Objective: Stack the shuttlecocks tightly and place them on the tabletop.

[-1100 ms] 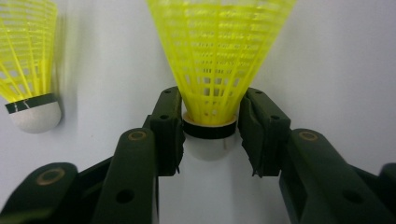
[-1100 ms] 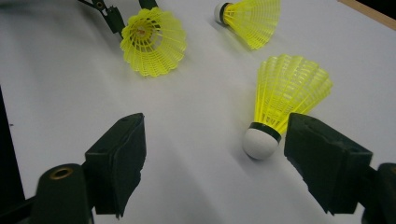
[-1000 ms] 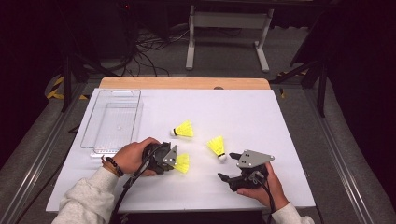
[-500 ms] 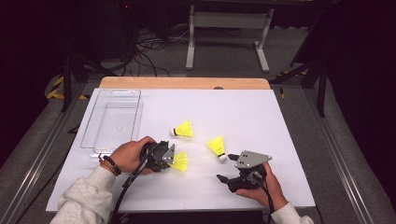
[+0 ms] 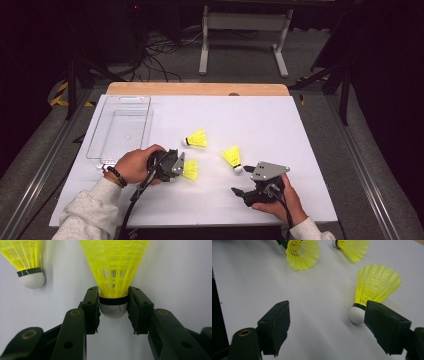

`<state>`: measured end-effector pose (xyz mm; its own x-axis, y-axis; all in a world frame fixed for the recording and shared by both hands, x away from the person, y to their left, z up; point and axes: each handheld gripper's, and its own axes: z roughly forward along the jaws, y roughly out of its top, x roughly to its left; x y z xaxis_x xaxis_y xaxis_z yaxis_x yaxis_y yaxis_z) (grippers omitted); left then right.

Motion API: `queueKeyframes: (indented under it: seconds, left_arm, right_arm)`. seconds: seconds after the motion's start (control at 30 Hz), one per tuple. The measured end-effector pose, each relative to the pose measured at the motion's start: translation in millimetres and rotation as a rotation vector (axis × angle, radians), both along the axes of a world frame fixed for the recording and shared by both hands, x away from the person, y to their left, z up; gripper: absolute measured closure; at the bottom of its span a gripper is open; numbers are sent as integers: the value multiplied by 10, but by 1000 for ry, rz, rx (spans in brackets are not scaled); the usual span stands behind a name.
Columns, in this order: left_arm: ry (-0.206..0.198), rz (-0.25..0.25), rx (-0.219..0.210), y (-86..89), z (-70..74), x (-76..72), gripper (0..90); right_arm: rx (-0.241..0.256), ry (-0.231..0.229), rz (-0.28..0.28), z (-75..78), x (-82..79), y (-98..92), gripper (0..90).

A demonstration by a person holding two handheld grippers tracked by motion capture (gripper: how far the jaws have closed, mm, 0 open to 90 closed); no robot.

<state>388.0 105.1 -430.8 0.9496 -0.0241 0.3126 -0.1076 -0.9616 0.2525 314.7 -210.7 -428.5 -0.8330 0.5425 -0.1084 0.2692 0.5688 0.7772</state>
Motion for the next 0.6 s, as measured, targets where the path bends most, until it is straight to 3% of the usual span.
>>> queueKeyframes:
  seconds: [0.27,0.37,0.47,0.6]
  left_arm:
    - [14,0,-22,12,-3,3,542]
    - [-13,13,-38,16,9,4,495]
    - [-29,18,-81,28,32,-11,381]
    - [-25,16,-124,39,62,-22,315]
  right_arm:
    - [1,0,3,4,-3,-3,213]
    - [-1,-3,3,5,-3,-1,212]
    - [2,-4,3,8,-3,-3,211]
    - [5,-6,1,14,-2,-5,210]
